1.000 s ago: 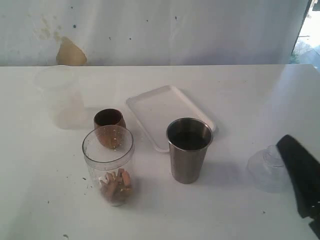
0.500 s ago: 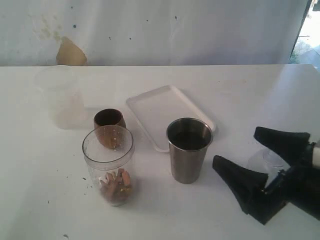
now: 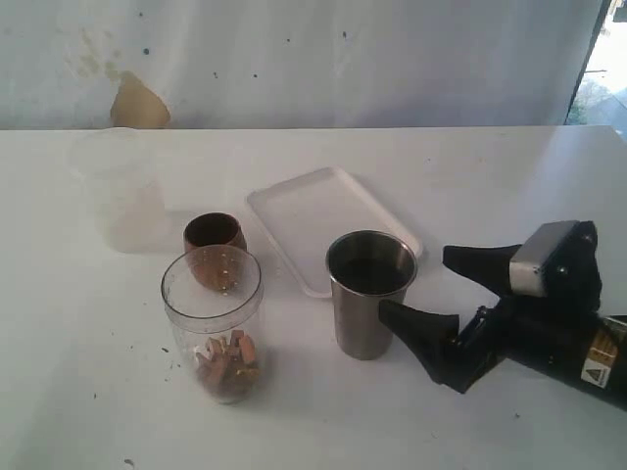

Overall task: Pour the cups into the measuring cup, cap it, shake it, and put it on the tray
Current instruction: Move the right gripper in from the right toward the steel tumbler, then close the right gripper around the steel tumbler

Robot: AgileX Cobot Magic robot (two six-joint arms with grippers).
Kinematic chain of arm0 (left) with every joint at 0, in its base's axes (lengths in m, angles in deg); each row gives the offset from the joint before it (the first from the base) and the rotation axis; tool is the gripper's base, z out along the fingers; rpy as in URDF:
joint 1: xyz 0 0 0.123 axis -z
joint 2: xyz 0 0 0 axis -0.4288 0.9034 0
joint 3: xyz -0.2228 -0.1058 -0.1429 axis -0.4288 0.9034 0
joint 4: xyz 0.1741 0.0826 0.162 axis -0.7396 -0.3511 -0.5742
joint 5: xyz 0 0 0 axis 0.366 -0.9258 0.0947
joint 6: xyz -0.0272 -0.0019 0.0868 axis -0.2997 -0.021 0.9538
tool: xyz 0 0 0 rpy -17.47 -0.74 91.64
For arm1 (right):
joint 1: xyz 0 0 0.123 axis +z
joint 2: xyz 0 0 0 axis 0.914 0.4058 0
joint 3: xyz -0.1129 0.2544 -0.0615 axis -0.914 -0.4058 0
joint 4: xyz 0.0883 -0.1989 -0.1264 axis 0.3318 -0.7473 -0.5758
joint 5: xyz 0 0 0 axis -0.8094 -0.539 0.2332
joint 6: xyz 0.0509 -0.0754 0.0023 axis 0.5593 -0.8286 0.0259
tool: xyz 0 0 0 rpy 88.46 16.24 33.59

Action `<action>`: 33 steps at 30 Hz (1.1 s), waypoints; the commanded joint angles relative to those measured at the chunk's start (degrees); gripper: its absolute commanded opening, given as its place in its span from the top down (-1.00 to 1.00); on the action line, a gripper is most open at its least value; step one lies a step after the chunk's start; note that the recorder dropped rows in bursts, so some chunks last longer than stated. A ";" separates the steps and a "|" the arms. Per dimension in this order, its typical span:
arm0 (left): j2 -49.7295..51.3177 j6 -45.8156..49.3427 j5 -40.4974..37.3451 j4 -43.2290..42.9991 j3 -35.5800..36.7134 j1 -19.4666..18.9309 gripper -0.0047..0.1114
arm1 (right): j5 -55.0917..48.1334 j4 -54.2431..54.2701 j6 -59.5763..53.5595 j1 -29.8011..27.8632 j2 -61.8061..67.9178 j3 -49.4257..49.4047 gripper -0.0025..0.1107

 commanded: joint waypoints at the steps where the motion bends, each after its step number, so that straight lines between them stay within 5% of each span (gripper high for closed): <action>1: -0.26 0.00 0.46 -0.10 0.24 0.02 0.92 | 1.05 -2.67 -1.36 0.01 4.21 2.52 -0.88; 33: -0.26 0.00 0.46 -0.10 0.24 0.02 0.92 | 0.25 1.58 -3.18 9.27 22.11 17.60 -0.88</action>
